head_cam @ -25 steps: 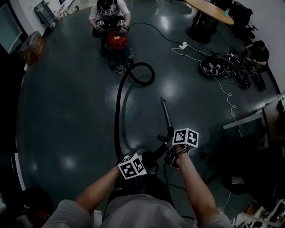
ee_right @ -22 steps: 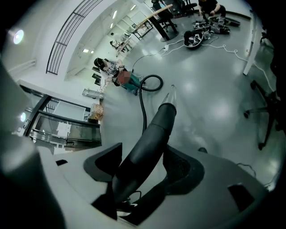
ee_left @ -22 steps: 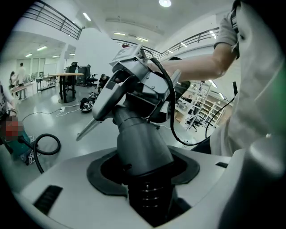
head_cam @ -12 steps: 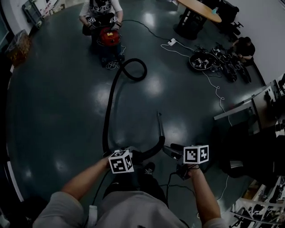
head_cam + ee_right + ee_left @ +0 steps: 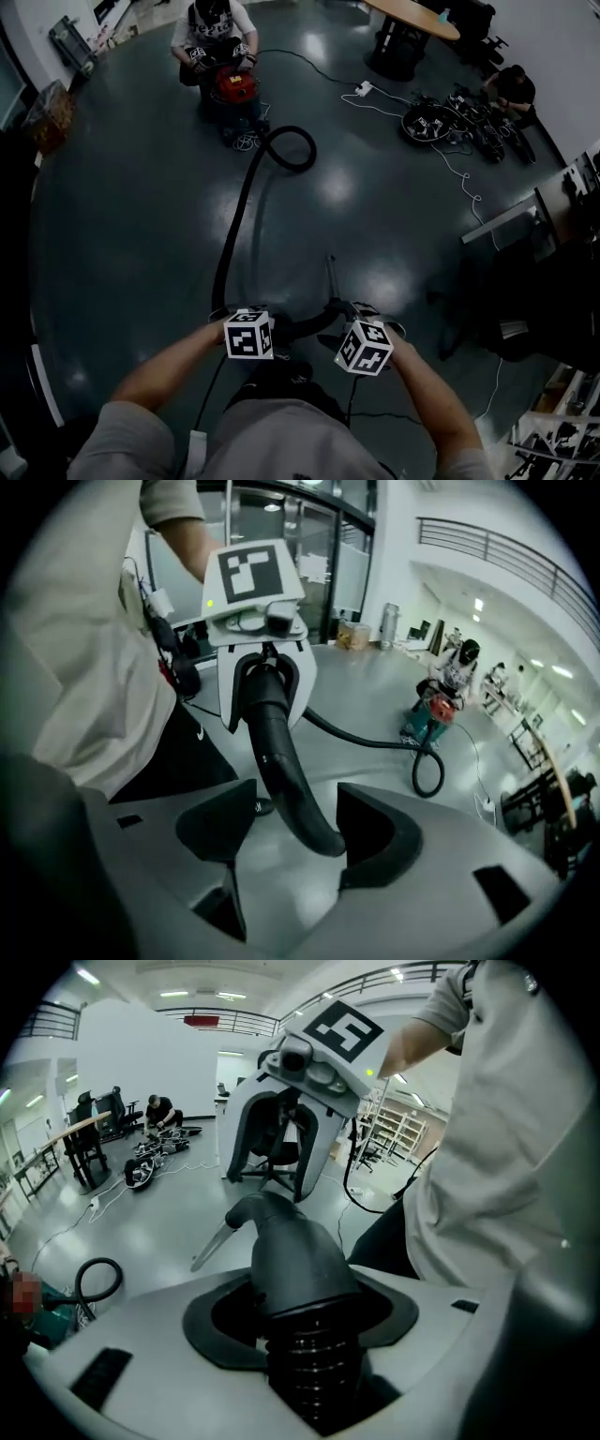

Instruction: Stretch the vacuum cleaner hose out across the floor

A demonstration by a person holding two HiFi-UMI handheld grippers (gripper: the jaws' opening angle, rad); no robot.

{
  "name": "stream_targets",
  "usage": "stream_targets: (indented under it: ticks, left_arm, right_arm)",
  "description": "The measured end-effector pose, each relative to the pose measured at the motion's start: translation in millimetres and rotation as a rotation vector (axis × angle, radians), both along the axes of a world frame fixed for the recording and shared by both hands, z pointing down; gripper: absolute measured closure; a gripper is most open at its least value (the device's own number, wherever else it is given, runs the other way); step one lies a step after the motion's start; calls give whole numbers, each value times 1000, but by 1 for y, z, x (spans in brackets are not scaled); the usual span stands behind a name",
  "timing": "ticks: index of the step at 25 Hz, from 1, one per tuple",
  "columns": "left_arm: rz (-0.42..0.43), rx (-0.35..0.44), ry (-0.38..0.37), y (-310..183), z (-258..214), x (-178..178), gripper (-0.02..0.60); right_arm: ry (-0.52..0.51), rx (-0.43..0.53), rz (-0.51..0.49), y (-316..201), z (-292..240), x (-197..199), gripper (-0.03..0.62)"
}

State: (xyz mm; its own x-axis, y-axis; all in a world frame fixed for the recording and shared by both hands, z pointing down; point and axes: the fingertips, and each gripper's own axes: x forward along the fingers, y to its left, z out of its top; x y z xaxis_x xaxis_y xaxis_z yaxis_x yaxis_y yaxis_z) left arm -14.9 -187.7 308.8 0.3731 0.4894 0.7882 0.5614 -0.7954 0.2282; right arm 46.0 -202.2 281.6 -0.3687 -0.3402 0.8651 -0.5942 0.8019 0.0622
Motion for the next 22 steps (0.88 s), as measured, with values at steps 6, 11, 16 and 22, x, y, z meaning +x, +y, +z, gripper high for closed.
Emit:
stream_targets:
  ticks: [6, 11, 16, 22]
  left_arm:
    - [106, 74, 9, 48, -40, -13, 342]
    - [113, 146, 32, 51, -63, -22, 351]
    - [135, 243, 149, 45, -78, -25, 321]
    - [-40, 449, 408, -22, -112, -34, 213]
  right_arm:
    - [24, -24, -229, 45, 15, -54, 325]
    - [-2, 72, -185, 60, -6, -78, 507]
    - [-143, -3, 40, 69, -14, -95, 510]
    - [-296, -7, 440, 57, -17, -108, 510]
